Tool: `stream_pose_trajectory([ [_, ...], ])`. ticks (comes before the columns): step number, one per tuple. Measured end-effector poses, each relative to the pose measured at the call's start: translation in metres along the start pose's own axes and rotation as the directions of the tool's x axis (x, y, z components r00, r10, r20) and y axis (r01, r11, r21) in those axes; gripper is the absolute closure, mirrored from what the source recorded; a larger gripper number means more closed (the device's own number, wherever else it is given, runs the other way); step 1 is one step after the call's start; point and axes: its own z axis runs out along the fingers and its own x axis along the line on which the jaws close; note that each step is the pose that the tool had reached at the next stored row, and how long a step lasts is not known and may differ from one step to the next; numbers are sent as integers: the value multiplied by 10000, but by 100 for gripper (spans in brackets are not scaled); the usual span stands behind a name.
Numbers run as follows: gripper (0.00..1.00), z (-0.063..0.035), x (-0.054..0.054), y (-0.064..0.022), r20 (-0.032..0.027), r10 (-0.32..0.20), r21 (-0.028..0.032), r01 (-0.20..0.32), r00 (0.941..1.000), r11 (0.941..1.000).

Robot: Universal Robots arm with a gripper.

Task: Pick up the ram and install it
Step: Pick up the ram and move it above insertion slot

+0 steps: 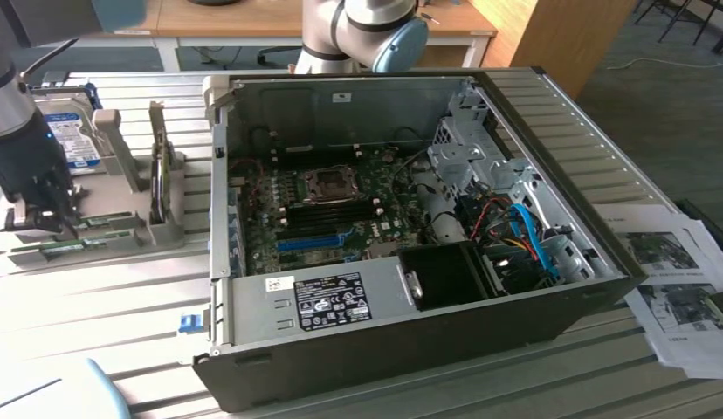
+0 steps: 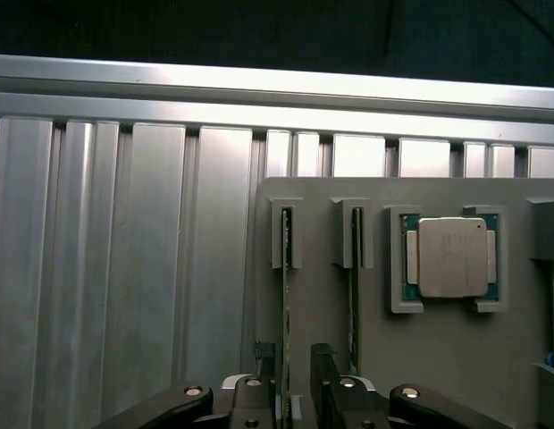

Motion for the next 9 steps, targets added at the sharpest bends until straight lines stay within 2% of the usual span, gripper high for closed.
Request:
stream_pose_trajectory([
  [9,71,81,1,-3,1,0,0,0,10000,10000],
])
